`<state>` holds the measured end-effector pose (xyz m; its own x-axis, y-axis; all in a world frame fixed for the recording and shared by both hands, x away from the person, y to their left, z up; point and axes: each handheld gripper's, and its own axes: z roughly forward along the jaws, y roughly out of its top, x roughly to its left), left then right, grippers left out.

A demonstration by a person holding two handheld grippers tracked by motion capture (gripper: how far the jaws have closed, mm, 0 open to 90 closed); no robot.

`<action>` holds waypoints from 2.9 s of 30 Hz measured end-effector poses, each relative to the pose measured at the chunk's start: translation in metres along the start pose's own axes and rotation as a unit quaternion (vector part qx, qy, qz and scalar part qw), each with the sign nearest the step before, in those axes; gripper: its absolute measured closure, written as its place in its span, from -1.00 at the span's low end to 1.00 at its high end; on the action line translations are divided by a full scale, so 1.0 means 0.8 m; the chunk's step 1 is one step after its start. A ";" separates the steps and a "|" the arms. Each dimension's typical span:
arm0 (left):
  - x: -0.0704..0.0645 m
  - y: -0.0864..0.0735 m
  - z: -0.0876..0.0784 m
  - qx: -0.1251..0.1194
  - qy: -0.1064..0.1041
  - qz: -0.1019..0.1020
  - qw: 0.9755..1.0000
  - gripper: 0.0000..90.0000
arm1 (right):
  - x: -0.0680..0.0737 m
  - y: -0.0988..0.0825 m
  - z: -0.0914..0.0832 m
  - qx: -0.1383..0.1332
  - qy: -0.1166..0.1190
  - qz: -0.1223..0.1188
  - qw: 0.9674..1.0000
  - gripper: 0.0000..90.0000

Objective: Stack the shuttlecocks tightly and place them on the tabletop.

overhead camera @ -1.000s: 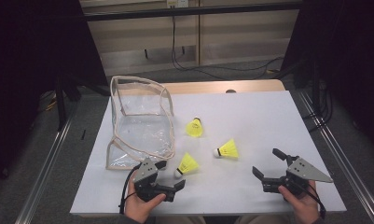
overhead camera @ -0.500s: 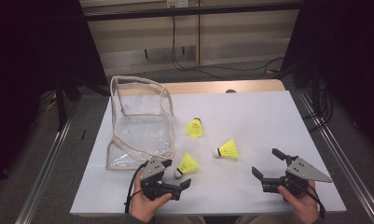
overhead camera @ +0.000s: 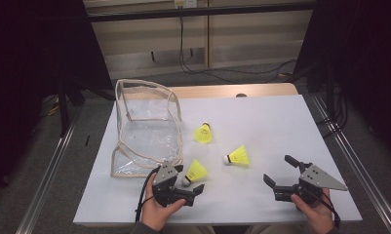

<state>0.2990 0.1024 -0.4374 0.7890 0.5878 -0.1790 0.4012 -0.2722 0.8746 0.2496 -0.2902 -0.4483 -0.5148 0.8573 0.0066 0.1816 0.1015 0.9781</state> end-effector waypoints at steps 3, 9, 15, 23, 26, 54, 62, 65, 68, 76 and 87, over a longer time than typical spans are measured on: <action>-0.001 0.001 0.003 0.001 0.007 -0.003 1.000 -0.95 | 0.000 0.000 0.000 0.000 0.000 0.000 1.000 -0.95; -0.004 0.003 0.007 0.004 0.016 -0.004 1.000 -0.95 | 0.000 0.000 0.000 0.000 0.000 0.000 1.000 -0.95; -0.007 0.003 0.007 0.005 0.012 0.002 1.000 -0.93 | 0.000 0.001 -0.001 -0.001 0.000 0.001 1.000 -0.95; -0.016 0.005 0.013 0.001 0.010 0.005 1.000 -0.92 | 0.000 0.001 -0.001 0.000 -0.001 0.000 1.000 -0.95; -0.017 0.005 0.016 0.007 0.019 0.004 1.000 -0.91 | 0.000 0.001 -0.001 0.000 0.000 0.000 1.000 -0.95; -0.033 0.020 0.050 0.014 0.082 0.025 0.996 -0.85 | -0.001 0.000 -0.001 -0.001 0.001 0.002 1.000 -0.95; -0.032 0.021 0.058 0.021 0.109 0.024 0.994 -0.84 | 0.000 0.000 0.000 0.000 0.001 -0.002 1.000 -0.95; -0.032 0.021 0.061 0.027 0.124 0.030 0.991 -0.82 | 0.000 0.000 -0.001 0.000 0.003 -0.003 1.000 -0.95; -0.032 0.021 0.062 0.030 0.136 0.033 0.990 -0.74 | -0.001 0.000 -0.001 0.001 0.002 -0.004 1.000 -0.95; -0.033 0.023 0.058 0.031 0.160 0.046 0.986 -0.15 | -0.001 0.000 -0.001 0.001 0.001 -0.002 1.000 -0.95; -0.032 0.025 0.053 0.035 0.140 0.034 0.989 0.54 | -0.001 0.000 -0.001 0.002 0.001 -0.001 1.000 -0.95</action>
<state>0.3066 0.0493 -0.4343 0.6592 0.7517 0.0197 0.3910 -0.3650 0.8449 0.2492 -0.2915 -0.4482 -0.5172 0.8558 0.0053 0.1836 0.1049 0.9774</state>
